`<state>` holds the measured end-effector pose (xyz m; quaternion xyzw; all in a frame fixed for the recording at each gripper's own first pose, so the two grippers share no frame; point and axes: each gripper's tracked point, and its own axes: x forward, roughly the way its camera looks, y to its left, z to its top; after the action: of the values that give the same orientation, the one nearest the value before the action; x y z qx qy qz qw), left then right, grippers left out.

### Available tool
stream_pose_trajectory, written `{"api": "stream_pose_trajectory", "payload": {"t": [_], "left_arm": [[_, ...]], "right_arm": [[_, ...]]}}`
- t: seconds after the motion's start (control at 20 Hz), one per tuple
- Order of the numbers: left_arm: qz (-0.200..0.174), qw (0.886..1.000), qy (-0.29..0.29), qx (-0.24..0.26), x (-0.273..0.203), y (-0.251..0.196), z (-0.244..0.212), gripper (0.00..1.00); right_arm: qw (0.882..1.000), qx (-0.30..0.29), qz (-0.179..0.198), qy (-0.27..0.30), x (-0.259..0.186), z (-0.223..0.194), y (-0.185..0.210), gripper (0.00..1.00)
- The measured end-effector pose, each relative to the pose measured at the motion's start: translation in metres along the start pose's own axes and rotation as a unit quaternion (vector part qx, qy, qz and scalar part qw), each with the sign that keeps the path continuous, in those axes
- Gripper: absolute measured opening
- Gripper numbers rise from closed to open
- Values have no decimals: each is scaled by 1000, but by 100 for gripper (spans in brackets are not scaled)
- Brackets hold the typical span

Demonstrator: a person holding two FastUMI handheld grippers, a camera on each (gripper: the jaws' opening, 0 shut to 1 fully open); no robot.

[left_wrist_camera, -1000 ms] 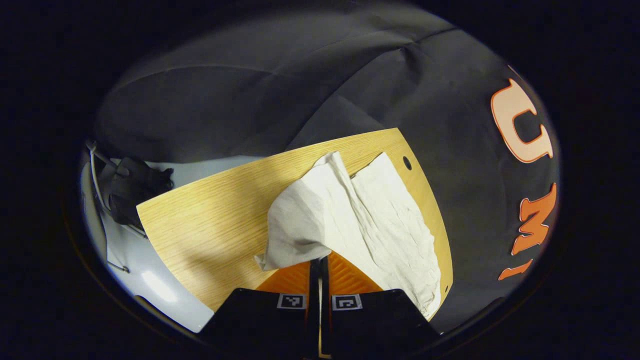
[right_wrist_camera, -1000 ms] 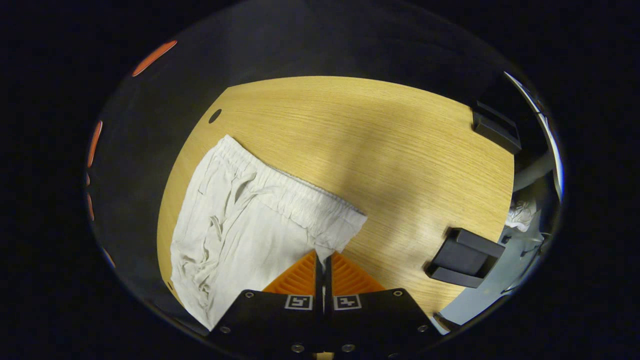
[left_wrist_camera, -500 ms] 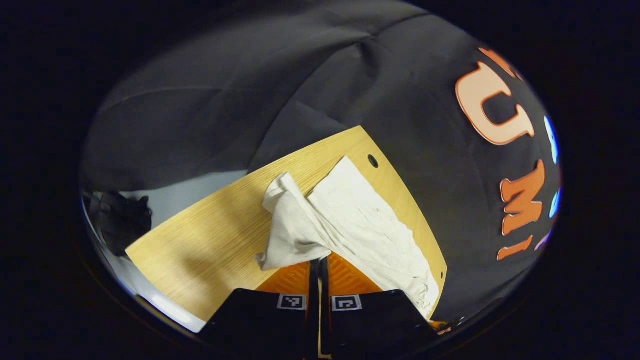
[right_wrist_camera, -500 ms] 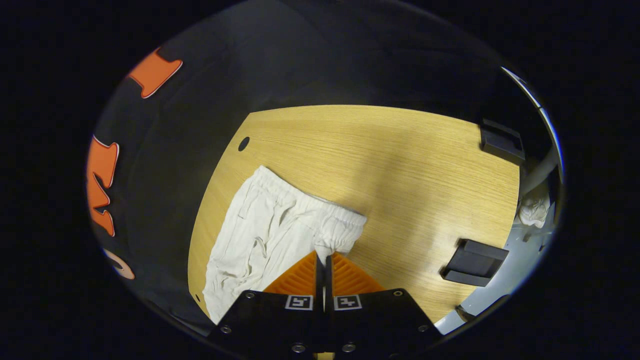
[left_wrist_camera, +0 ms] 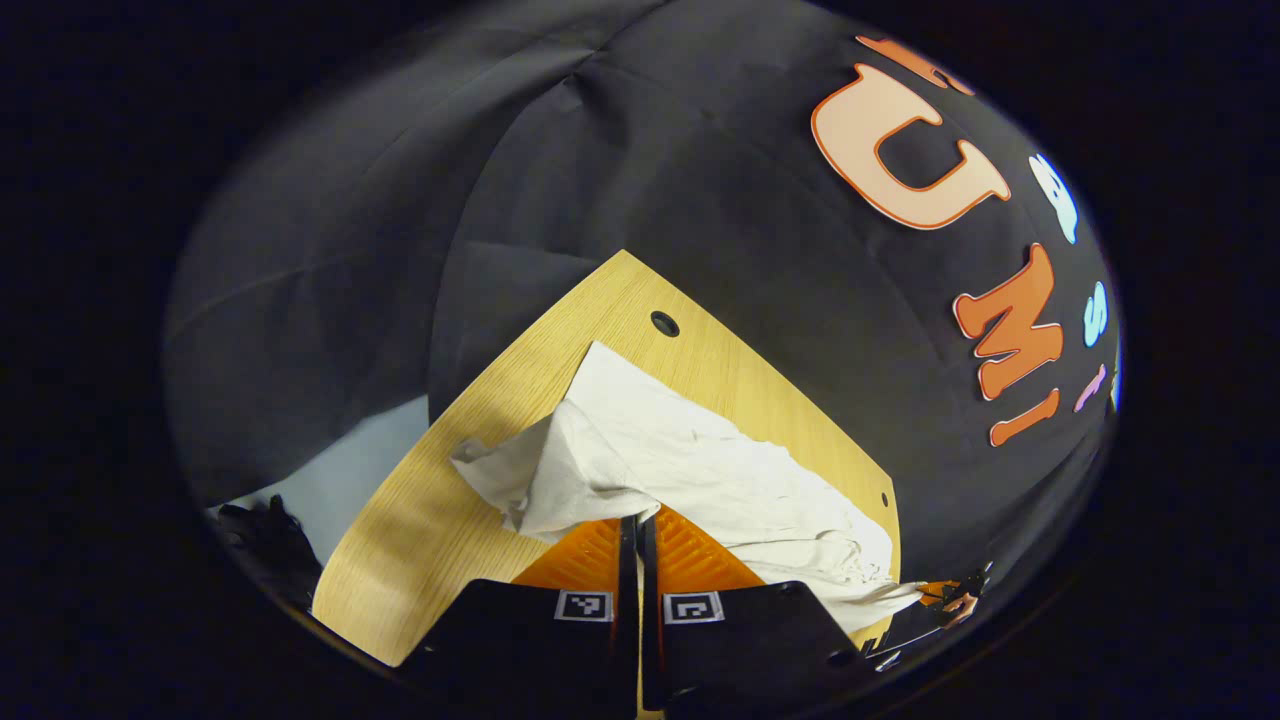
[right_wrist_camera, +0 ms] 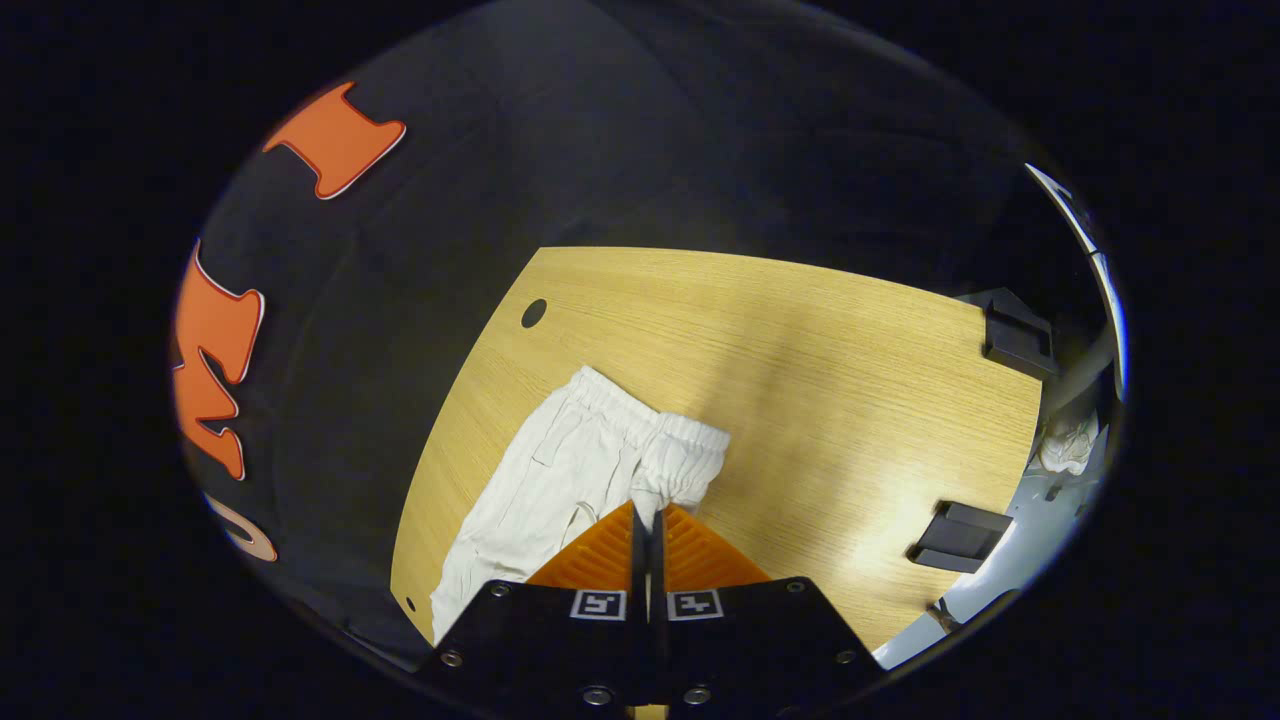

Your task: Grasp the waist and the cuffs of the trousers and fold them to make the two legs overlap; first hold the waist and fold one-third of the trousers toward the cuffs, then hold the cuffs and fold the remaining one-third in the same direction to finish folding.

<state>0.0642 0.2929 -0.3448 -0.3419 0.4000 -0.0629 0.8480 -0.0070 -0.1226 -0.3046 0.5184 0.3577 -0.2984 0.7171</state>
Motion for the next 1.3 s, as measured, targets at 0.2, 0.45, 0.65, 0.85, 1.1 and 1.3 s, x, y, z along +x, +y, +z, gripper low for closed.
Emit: {"api": "stream_pose_trajectory", "payload": {"t": [0.2, 0.45, 0.65, 0.85, 1.1, 1.3], "left_arm": [[-6, 999, 18, 37, 11, -11, 17, 5], [15, 997, 25, 78, 38, -14, 36, 5], [40, 993, 41, 102, 55, -15, 40, 5], [59, 991, 52, 103, 68, -15, 46, 5], [84, 990, 70, 91, 95, -7, 63, 5], [129, 981, 94, 108, 128, 1, 59, 6]], "right_arm": [[1000, 9, 3, -9, 2, 15, 19, 1], [1000, 5, 17, 2, 23, 35, 53, 1], [999, -17, 22, 19, 52, 46, 85, 1], [998, -44, 23, 44, 87, 50, 116, 1], [995, -69, 21, 72, 129, 50, 142, 0], [992, -79, 14, 94, 161, 45, 150, 1]]}}
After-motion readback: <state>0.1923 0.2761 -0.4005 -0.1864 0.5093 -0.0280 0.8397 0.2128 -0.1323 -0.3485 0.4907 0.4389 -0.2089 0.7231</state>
